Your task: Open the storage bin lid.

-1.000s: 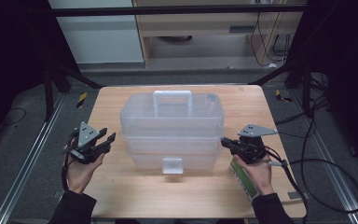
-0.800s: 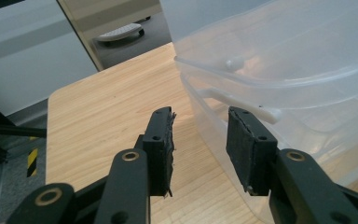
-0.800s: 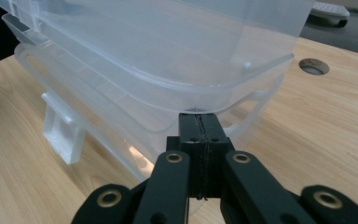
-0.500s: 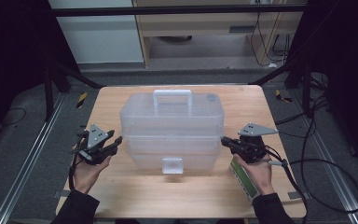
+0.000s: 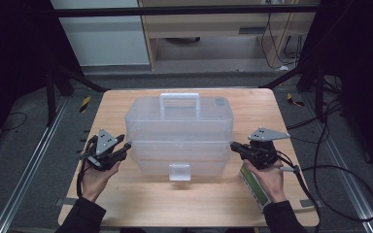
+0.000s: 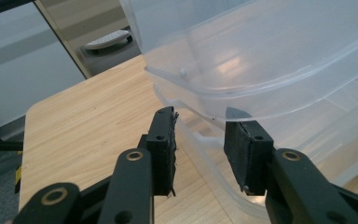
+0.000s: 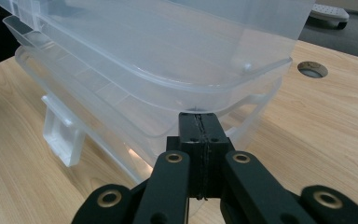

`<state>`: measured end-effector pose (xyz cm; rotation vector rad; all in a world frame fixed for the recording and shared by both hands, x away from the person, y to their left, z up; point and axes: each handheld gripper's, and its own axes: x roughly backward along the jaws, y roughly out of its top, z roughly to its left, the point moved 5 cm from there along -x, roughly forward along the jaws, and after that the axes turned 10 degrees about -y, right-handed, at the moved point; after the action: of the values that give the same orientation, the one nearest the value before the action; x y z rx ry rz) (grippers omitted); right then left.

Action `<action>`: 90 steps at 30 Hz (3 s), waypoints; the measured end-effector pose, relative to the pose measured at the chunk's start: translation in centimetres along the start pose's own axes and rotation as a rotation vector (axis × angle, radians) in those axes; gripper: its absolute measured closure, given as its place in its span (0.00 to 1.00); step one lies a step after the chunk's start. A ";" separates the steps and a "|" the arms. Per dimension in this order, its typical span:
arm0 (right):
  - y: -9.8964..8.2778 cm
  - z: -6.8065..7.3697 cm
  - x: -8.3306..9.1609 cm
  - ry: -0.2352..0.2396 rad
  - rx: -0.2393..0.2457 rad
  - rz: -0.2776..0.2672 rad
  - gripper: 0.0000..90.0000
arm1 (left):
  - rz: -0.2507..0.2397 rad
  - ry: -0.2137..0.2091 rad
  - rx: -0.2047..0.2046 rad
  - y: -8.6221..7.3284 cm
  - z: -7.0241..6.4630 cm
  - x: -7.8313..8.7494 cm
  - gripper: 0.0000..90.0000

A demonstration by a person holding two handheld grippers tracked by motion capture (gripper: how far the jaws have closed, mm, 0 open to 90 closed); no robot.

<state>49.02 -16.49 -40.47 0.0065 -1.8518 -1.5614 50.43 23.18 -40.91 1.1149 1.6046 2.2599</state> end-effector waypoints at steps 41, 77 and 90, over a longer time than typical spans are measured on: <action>0.4 0.0 -0.3 -0.025 0.001 -0.021 0.86 | -0.060 0.029 0.005 1.1 0.1 -0.4 0.73; -2.1 0.4 -3.4 -0.129 -0.010 0.186 0.85 | -0.066 0.040 0.013 1.8 0.4 -0.2 0.75; -2.0 0.3 -3.6 -0.121 -0.039 0.197 0.87 | -0.078 0.052 0.028 2.6 0.9 -0.5 0.76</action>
<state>50.73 -15.24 -44.04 -0.2848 -1.8519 -1.4879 52.11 22.50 -38.76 0.9895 1.6741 2.2407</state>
